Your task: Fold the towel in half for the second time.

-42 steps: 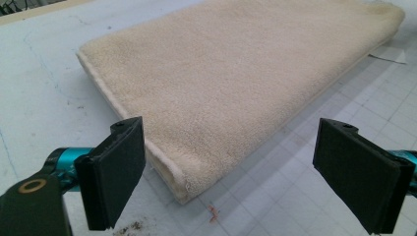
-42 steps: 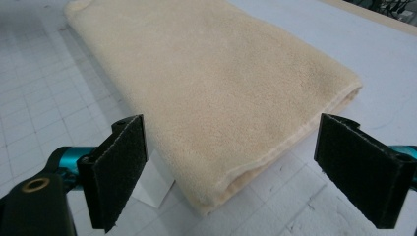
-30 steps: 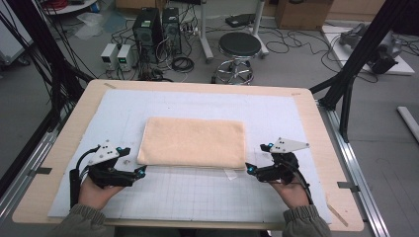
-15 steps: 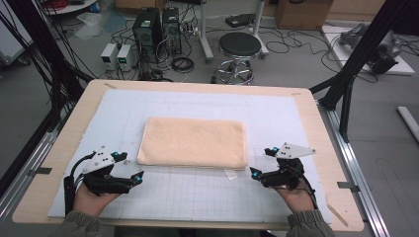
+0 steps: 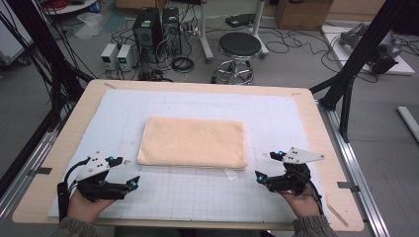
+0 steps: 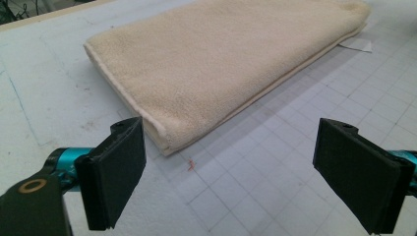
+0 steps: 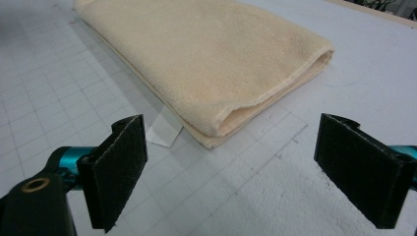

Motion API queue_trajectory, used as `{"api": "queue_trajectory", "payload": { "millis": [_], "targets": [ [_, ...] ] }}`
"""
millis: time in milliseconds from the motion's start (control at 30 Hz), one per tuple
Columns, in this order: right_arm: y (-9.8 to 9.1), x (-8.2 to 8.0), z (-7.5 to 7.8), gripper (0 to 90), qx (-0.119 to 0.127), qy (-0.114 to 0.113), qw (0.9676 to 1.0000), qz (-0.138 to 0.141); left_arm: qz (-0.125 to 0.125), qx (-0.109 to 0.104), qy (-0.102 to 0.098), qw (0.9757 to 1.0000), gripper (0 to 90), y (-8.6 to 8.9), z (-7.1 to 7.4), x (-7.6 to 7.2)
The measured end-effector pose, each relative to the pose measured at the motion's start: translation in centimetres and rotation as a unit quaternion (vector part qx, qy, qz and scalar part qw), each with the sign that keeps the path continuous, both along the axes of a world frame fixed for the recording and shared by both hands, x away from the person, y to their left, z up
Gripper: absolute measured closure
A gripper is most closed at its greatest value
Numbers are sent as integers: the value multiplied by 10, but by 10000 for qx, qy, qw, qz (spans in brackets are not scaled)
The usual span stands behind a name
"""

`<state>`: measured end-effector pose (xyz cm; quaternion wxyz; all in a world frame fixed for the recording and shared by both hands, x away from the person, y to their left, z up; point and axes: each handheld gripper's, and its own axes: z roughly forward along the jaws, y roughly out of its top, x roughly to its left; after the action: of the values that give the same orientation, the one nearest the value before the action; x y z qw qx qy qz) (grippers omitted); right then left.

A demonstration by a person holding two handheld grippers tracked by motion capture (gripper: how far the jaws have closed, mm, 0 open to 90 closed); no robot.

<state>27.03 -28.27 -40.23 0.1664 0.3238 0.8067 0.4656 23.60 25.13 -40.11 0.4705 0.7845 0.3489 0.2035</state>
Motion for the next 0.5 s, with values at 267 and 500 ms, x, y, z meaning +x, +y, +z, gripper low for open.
{"api": "queue_trajectory", "payload": {
  "millis": [267, 500],
  "targets": [
    [-7, -7, -1, 120, 45, -32, 10000, -27, 53, 30, 26, 10000, 132, 6, -1, -7],
    [-10, -13, -2, 120, 33, 2, 10000, -37, 103, 29, 51, 9999, 132, 12, -3, -13]
  ]
}}
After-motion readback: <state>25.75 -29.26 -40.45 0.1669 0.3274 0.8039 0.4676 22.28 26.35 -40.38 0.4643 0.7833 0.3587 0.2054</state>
